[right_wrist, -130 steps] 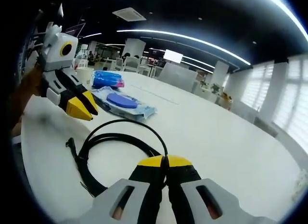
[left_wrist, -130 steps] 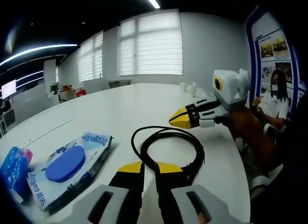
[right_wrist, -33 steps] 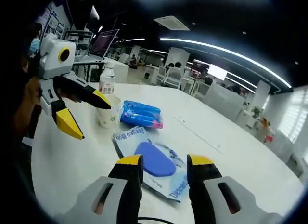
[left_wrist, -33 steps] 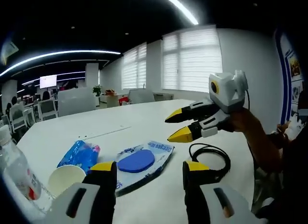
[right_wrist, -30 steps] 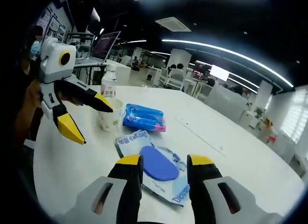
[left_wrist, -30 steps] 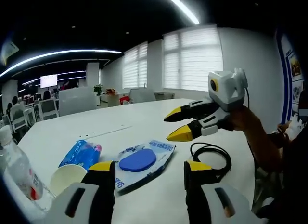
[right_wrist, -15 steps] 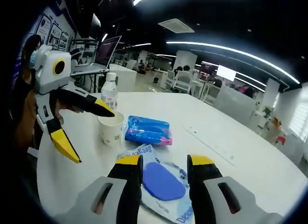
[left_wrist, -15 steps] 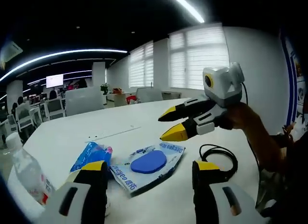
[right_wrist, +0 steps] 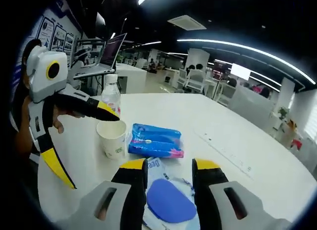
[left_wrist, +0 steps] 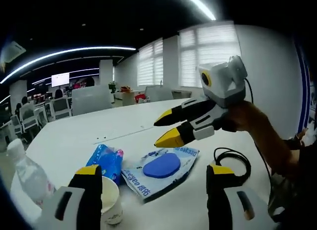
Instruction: Arrange the tabletop items into an orderly group along one side of the table until the central work area is clear of visible clutter.
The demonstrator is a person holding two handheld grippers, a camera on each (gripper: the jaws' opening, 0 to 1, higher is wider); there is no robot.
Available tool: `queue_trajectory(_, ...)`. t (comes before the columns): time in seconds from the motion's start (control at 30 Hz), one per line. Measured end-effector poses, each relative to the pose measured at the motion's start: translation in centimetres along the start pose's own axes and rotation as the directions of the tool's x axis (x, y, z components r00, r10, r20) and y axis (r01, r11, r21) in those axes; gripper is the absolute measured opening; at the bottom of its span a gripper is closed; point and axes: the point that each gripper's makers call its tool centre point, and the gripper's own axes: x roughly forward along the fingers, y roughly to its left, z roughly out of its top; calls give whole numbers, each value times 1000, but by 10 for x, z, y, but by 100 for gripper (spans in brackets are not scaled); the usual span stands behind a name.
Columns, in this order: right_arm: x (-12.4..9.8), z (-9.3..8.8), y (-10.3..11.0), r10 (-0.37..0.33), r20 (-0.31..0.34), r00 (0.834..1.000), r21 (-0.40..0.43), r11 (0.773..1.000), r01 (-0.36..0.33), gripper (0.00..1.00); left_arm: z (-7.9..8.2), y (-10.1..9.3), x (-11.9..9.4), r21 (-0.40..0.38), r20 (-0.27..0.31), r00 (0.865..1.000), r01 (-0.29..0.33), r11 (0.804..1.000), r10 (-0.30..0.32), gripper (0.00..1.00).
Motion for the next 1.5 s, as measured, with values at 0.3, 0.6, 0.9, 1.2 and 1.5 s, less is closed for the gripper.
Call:
queue_trajectory(0.3,26,8,0,65,-9,998,56,996,-65,30,4,13,8,-56,-2,1000,-20,998,20,100)
queue_trajectory(0.6,47,8,1,95,-32,995,75,993,-92,30,9,26,18,-93,-21,1000,-19,996,17,100)
queue_trajectory(0.9,66,7,-6,118,-2,993,134,984,-116,29,5,37,25,-135,-56,998,-42,990,34,100)
queue_trajectory(1.2,96,6,-9,124,-11,992,125,985,-122,28,9,36,30,-142,-50,999,-28,990,21,100)
queue_trajectory(1.5,102,6,-11,132,-39,991,112,986,-127,28,5,49,35,-145,-70,997,-42,988,32,100)
